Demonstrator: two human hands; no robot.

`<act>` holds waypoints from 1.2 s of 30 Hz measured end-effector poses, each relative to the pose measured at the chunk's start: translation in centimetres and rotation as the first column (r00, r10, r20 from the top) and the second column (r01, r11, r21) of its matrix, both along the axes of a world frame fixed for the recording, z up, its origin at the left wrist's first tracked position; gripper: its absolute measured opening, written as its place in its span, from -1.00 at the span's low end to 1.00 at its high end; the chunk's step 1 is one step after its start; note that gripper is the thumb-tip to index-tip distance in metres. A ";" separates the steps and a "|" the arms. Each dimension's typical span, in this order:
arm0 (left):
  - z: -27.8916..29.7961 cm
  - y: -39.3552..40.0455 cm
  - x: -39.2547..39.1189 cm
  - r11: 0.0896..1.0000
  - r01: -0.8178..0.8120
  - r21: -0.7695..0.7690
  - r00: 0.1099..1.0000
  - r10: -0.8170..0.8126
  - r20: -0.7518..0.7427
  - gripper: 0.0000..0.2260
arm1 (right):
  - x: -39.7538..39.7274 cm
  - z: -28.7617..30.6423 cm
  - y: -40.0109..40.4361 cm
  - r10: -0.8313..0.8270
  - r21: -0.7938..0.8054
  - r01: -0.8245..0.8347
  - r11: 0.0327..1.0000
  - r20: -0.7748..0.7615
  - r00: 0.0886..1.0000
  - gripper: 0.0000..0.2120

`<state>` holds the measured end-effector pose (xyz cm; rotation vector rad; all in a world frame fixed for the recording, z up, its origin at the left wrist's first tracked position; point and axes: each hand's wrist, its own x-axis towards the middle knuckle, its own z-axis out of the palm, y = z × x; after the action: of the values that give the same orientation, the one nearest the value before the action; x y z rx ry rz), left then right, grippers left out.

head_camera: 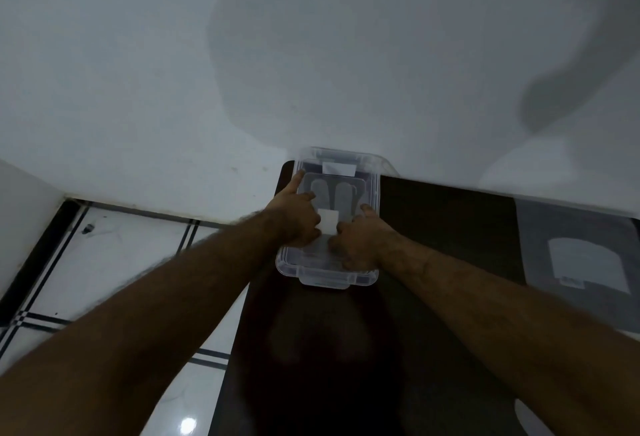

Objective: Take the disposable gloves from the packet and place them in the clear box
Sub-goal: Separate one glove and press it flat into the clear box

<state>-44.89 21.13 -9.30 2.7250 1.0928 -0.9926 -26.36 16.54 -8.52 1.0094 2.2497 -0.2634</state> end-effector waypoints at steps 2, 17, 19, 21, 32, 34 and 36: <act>-0.4 0.2 0.4 1.000 -0.016 0.016 1.000 0.016 -0.003 -0.48 | -0.1 -0.3 -0.3 -0.036 -0.015 0.036 0.999 -0.003 0.999 -0.52; -0.6 1.6 1.7 0.993 -0.060 0.104 0.998 0.061 -0.005 -0.35 | -0.1 0.8 -1.0 -0.109 0.052 0.111 0.992 -0.052 0.993 -0.45; -0.3 1.6 1.7 0.988 -0.056 0.144 0.998 0.057 -0.002 -0.34 | -0.2 1.0 -1.2 -0.112 0.061 0.113 0.992 -0.022 0.993 -0.46; 0.0 1.4 1.5 0.984 -0.044 0.175 0.999 0.040 0.026 -0.38 | -0.3 1.1 -1.5 -0.102 0.091 0.102 0.991 -0.007 0.995 -0.51; 1.7 -2.5 1.8 0.988 -0.048 0.149 0.998 0.052 -0.026 -0.68 | 0.0 1.0 -1.8 -0.131 0.120 0.141 0.983 -0.089 0.987 -0.56; 2.9 -3.6 2.4 0.973 -0.131 0.189 0.990 0.119 0.076 -0.68 | 0.7 1.1 -2.2 -0.134 0.156 0.157 0.975 -0.151 0.979 -0.62; 4.3 -5.4 3.2 0.951 -0.235 0.201 0.963 0.200 0.180 -0.73 | 1.8 2.1 -3.1 -0.166 0.180 0.208 0.962 -0.224 0.960 -0.66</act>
<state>-41.70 15.70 -5.01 2.7065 1.5145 -0.6469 -24.60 13.39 -6.46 1.3629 2.4062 -0.2341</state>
